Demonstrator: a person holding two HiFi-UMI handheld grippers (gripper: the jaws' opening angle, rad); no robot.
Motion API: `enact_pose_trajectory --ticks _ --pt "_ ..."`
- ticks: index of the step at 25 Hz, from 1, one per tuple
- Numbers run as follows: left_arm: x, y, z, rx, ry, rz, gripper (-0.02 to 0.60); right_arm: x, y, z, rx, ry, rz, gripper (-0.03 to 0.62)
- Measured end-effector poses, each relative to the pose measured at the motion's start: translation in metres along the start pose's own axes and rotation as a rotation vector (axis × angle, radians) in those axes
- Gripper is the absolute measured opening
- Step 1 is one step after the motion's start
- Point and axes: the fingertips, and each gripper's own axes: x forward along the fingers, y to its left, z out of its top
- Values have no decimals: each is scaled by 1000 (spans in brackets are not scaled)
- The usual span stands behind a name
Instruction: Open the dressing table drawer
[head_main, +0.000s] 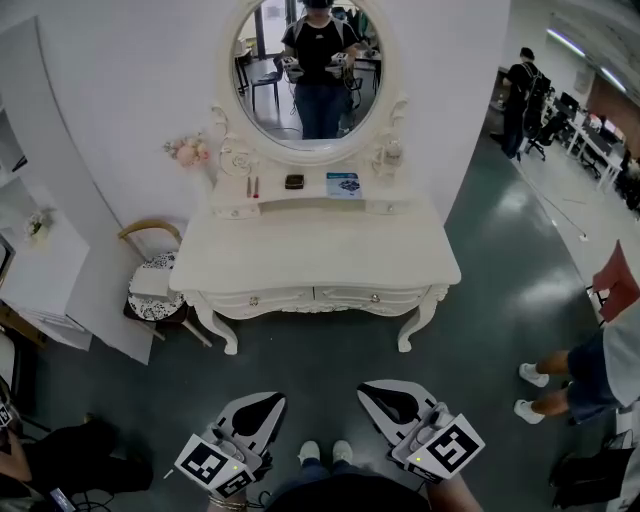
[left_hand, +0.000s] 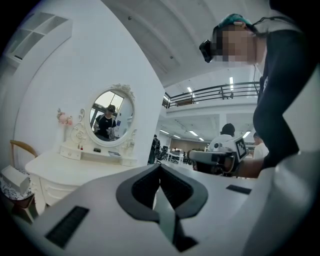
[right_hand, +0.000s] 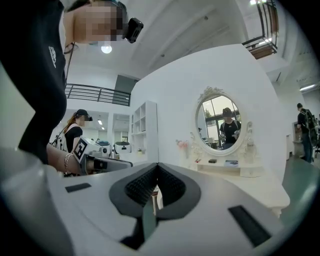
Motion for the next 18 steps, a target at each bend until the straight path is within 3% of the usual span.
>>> enact_pose_trajectory --ticks 11,18 --pt "5 -13 -15 -11 10 30 17 -17 -7 -3 76 -56 69 18" --pt "2 -23 -13 -20 -13 65 17 -26 -8 -4 56 -47 80 18"
